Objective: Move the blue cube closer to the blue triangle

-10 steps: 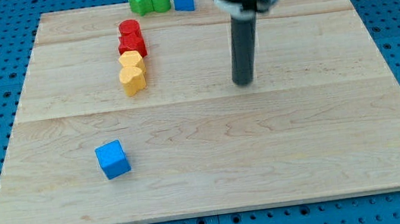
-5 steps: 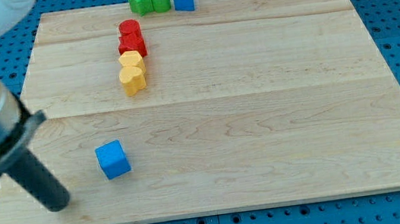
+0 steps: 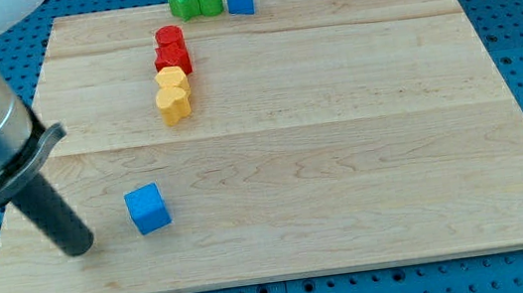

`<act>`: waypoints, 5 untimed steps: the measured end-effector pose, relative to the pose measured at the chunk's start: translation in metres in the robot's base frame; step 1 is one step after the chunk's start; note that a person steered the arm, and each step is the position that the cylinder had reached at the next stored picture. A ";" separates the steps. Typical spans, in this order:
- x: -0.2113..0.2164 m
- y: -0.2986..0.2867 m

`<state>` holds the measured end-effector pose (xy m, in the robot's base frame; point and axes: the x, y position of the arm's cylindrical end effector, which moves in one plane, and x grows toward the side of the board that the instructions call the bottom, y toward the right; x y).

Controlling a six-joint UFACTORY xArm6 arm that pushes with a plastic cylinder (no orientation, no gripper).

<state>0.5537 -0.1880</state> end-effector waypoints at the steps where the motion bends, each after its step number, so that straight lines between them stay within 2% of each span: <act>1: -0.010 0.092; 2: -0.028 0.190; 3: -0.049 0.251; 5: -0.023 0.243</act>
<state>0.5303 0.0549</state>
